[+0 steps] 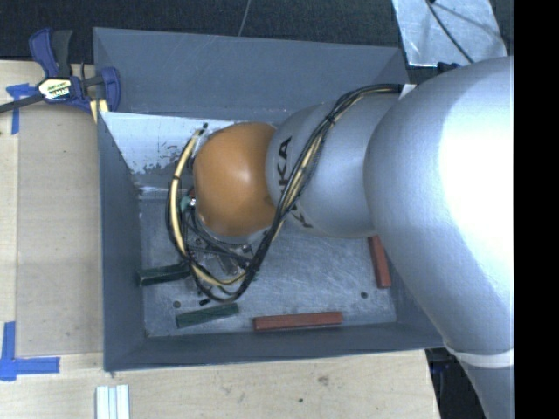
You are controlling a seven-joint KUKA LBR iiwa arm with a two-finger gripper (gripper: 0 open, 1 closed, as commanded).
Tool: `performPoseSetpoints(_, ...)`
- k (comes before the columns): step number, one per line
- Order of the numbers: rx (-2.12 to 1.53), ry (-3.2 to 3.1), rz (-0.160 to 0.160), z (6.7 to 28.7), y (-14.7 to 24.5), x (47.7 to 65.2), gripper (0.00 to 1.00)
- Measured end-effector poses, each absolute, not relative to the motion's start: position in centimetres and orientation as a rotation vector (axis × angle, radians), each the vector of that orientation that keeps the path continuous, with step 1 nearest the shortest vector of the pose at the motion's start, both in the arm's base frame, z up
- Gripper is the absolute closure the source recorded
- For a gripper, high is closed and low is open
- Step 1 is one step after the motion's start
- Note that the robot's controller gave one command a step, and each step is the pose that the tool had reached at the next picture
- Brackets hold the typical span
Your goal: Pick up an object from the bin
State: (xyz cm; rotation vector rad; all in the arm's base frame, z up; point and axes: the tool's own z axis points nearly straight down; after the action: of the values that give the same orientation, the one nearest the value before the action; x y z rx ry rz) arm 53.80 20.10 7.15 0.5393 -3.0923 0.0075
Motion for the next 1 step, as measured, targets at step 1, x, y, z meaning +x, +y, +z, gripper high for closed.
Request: performPoseSetpoints(1, 0.569, -3.091, -0.005, 10.01, 17.57, 55.97, 1.0)
